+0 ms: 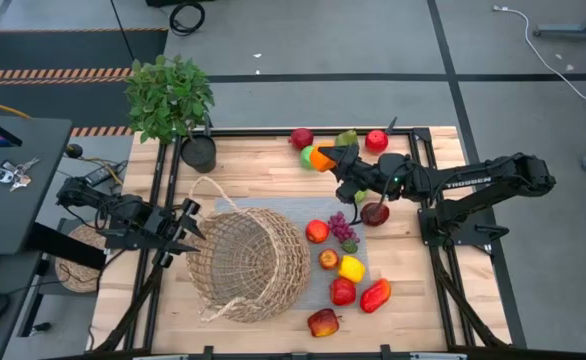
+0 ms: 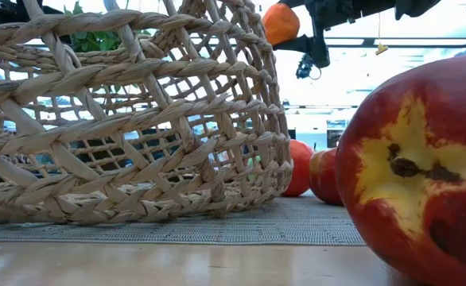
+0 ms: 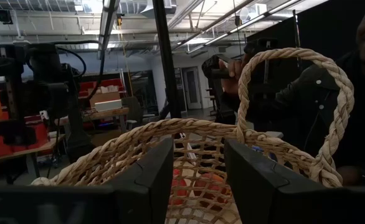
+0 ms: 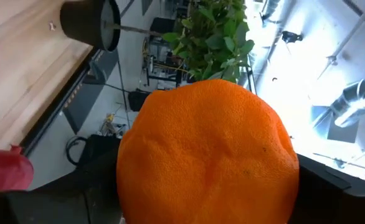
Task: Build produce basket
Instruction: Put the orange into the brown basket
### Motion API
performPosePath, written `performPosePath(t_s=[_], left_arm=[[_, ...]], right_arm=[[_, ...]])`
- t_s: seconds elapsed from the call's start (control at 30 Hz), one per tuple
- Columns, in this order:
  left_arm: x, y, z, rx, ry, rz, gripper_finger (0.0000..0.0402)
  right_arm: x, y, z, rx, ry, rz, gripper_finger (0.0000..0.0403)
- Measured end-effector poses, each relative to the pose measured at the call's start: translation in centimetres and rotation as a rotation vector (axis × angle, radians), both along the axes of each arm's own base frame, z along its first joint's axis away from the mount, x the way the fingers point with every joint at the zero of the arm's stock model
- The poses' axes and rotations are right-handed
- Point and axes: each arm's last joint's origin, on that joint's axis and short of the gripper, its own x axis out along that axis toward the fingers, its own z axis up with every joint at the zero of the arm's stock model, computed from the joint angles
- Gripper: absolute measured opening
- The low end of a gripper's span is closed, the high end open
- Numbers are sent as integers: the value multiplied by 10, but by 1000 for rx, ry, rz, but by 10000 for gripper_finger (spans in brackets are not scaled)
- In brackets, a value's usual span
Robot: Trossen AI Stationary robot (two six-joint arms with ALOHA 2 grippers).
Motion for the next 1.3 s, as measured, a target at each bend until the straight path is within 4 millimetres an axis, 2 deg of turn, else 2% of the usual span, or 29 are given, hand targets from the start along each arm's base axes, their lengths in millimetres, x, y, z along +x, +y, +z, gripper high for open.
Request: performPosePath(t_s=[0.1, 0.17, 0.37, 0.6, 0.83, 1.0, 1.13, 1.3], left_arm=[[0, 0, 0, 0, 0, 0, 150], [0, 0, 0, 0, 0, 0, 148], [0, 0, 0, 0, -1, 0, 145], [0, 0, 0, 0, 0, 0, 150], [0, 0, 0, 0, 0, 0, 146], [0, 0, 0, 0, 0, 0, 146], [0, 0, 0, 0, 0, 0, 149], [0, 0, 0, 0, 0, 0, 145]], right_arm=[[0, 1, 0, 120, -66, 18, 335], [0, 1, 0, 265, -141, 34, 335], [0, 1, -3, 795, -389, 22, 335], [1, 5, -11, 1459, -574, 22, 335], [2, 7, -13, 2024, -634, 55, 335], [3, 9, -10, 2239, -633, 82, 335], [3, 10, -5, 2323, -649, 140, 335], [3, 12, 6, 2408, -618, 293, 335]])
